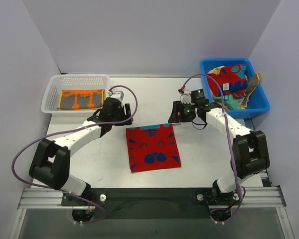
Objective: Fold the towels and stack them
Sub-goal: Fold the towel
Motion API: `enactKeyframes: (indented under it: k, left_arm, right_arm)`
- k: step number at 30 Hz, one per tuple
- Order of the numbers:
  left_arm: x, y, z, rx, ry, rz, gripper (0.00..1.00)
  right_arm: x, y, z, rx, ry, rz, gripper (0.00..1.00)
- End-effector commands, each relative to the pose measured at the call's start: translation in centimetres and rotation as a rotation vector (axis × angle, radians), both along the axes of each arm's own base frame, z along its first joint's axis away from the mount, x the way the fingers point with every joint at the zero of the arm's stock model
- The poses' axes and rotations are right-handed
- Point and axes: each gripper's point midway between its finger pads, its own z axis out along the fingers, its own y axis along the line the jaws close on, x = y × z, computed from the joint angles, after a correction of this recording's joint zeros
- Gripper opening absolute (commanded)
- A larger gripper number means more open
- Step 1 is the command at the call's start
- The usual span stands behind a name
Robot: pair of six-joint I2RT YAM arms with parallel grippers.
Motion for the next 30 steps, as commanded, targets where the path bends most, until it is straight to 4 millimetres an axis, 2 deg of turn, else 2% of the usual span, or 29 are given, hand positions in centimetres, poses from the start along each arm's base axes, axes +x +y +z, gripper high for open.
enactKeyframes:
  k: [1,2,3,4,5,7,8,11,16,21,27,30]
  left_arm:
    - [0.8,1.1,-2.3,0.153,0.065,-0.119,0.72]
    - [0.9,1.1,-3.7,0.175,0.106,-0.133,0.70]
    - [0.9,0.6,-4.0,0.172,0.119,-0.166,0.70]
    - [1.5,0.2,-3.8,0.175,0.112,-0.187,0.69]
    - [1.1,0.0,-5.1,0.179,0.156,-0.212,0.69]
    - [1.3,-0.4,-5.4,0.182,0.177,-0.234,0.68]
    - [1.0,-0.2,-6.4,0.194,0.208,-0.238,0.66]
    - [0.6,0.2,-7.6,0.224,0.244,-0.243,0.61]
    - [0.4,0.9,-8.7,0.265,0.275,-0.245,0.52]
    - [0.2,0.8,-9.7,0.275,0.311,-0.265,0.43]
    - [-0.2,0.6,-10.4,0.273,0.336,-0.292,0.40]
    - [-0.4,0.5,-10.6,0.274,0.347,-0.304,0.37]
  right_arm:
    - [1.1,-1.1,-0.9,-0.107,-0.036,0.118,0.47]
    - [1.5,-1.0,-1.0,-0.111,-0.048,0.143,0.48]
    - [2.1,-1.0,-0.8,-0.107,-0.054,0.142,0.48]
    - [2.5,-1.0,-1.5,-0.118,-0.048,0.163,0.48]
    - [2.8,-1.0,-1.7,-0.118,-0.049,0.173,0.48]
    - [3.3,-0.8,-2.2,-0.120,-0.038,0.208,0.48]
    - [3.5,-0.7,-2.4,-0.120,-0.036,0.220,0.48]
    - [3.8,-0.4,-3.4,-0.121,-0.015,0.258,0.48]
    - [4.4,-0.6,-5.4,-0.159,0.014,0.276,0.48]
    - [4.9,-0.6,-5.3,-0.201,0.000,0.298,0.47]
    - [4.9,-0.4,-5.8,-0.249,0.028,0.347,0.47]
    - [4.5,-0.7,-7.2,-0.334,0.051,0.389,0.46]
